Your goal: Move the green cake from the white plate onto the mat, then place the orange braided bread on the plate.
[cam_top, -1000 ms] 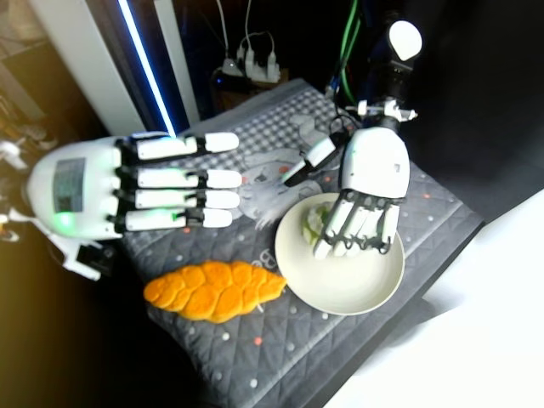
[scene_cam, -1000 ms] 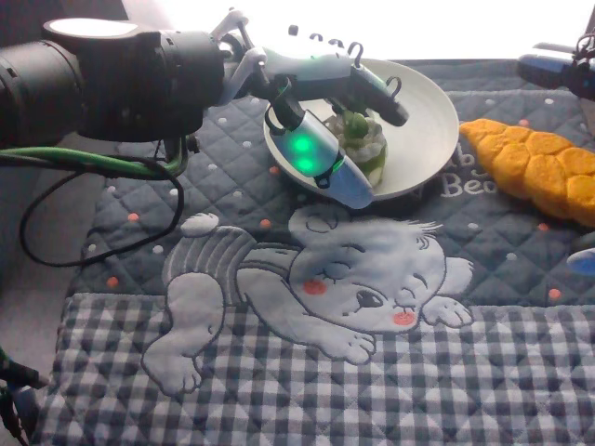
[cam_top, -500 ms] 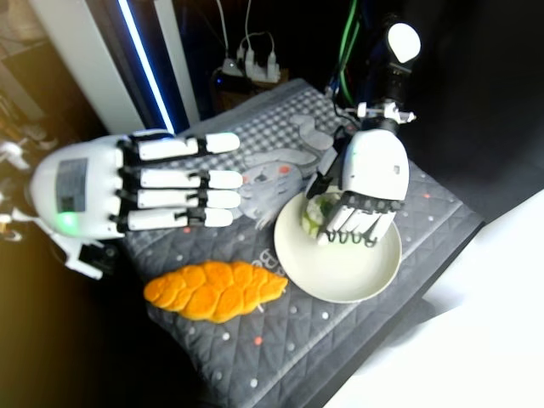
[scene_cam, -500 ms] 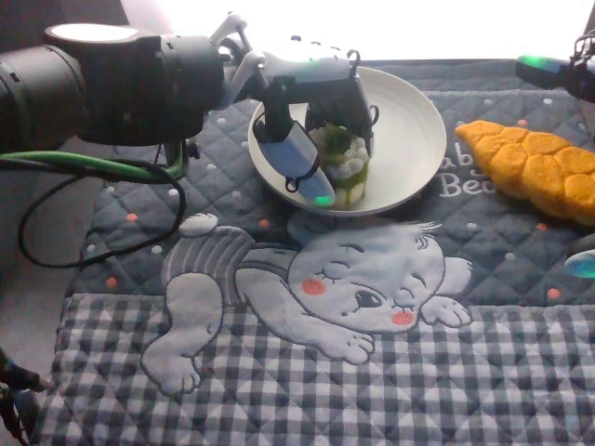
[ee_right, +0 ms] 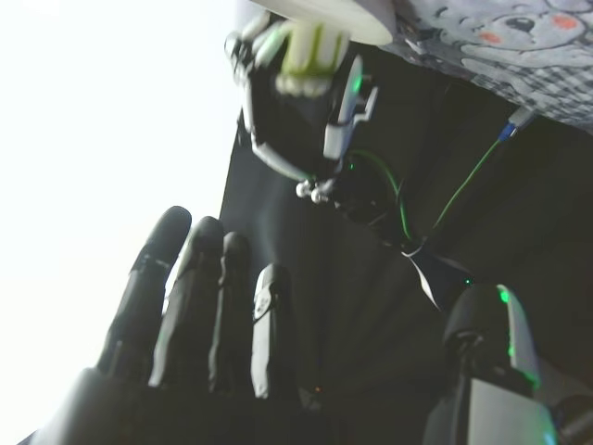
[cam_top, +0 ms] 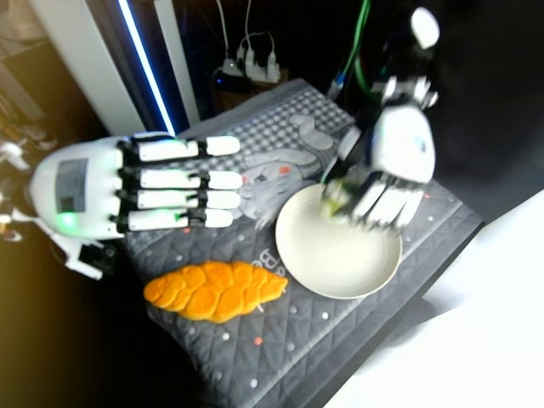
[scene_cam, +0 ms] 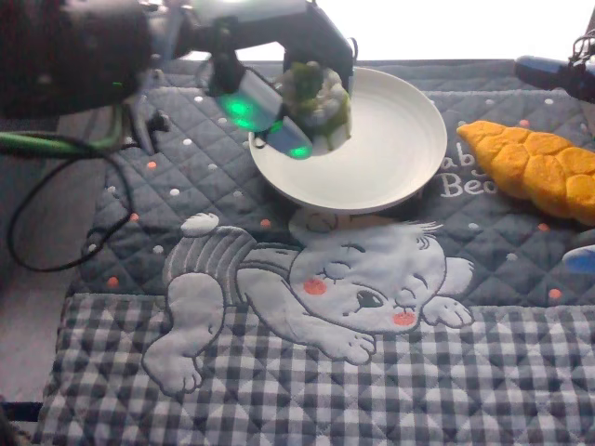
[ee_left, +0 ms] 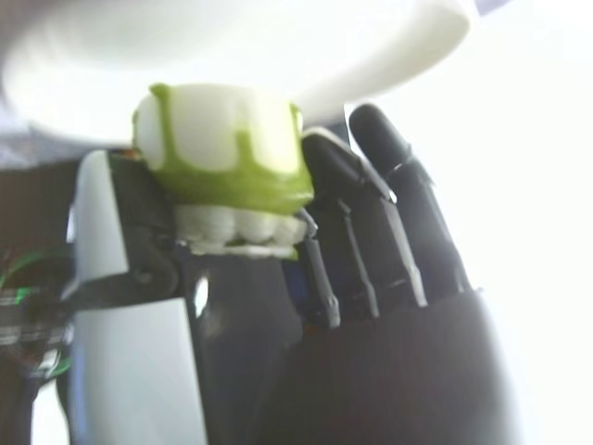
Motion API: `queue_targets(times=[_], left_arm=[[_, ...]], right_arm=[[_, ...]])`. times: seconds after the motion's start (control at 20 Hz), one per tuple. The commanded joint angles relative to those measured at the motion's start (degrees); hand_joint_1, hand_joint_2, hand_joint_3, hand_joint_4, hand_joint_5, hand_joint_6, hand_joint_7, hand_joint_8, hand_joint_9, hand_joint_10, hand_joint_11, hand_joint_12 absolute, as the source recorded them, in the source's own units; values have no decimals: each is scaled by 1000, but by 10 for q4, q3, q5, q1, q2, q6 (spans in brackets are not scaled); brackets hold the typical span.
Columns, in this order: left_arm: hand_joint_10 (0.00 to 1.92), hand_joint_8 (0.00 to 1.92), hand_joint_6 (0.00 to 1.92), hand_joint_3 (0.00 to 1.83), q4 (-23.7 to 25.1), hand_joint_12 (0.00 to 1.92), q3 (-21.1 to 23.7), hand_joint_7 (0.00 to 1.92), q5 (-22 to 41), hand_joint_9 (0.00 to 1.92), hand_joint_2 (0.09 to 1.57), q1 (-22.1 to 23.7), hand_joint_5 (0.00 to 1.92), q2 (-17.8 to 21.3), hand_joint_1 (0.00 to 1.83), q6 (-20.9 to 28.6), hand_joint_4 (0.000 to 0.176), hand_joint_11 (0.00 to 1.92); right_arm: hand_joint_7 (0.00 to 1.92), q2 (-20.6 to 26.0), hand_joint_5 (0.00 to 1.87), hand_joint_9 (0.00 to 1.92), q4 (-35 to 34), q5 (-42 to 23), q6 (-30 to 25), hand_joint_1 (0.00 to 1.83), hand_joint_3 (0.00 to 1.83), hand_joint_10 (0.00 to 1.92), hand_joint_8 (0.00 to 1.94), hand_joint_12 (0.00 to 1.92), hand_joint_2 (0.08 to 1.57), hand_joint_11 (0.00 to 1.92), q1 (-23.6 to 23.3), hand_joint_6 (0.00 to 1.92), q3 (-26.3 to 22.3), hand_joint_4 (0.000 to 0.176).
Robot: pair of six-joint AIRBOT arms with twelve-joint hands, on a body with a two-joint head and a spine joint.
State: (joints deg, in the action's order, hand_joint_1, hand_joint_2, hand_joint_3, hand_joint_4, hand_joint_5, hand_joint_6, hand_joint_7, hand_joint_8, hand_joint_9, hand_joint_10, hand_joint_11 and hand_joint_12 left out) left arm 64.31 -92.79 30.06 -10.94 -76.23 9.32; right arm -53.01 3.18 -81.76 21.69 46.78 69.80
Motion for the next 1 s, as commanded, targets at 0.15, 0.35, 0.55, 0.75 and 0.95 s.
queue_targets(times=[0.15,0.35,0.55,0.75,0.95], left_arm=[[875,508,949,0,21,897,52,1143,50,977,1065,14,1083,50,1359,1,0,752],[544,225,771,1,50,926,105,1327,62,1043,1011,12,1190,97,1308,1,0,682],[978,400,646,2,102,1184,152,1235,57,996,1023,9,1219,130,1377,1,0,743],[1244,735,987,1,118,1203,178,994,46,874,1104,-16,1031,155,1372,0,0,700],[1168,764,938,0,155,1160,185,999,20,959,1090,-37,1019,161,1380,8,0,822]], right_arm=[[322,4,242,329,-20,-72,-2,745,0,0,1,771,840,52,-7,0,1,116],[310,4,273,308,-20,-72,-3,754,5,0,0,724,887,8,-7,3,0,118],[317,4,258,327,-20,-71,-3,766,0,4,3,717,859,36,-7,0,0,130],[326,4,248,329,-20,-71,-6,749,0,3,6,720,844,32,-7,0,-1,138],[308,4,248,308,-20,-70,-6,668,16,0,0,717,900,3,-7,3,-1,120]])
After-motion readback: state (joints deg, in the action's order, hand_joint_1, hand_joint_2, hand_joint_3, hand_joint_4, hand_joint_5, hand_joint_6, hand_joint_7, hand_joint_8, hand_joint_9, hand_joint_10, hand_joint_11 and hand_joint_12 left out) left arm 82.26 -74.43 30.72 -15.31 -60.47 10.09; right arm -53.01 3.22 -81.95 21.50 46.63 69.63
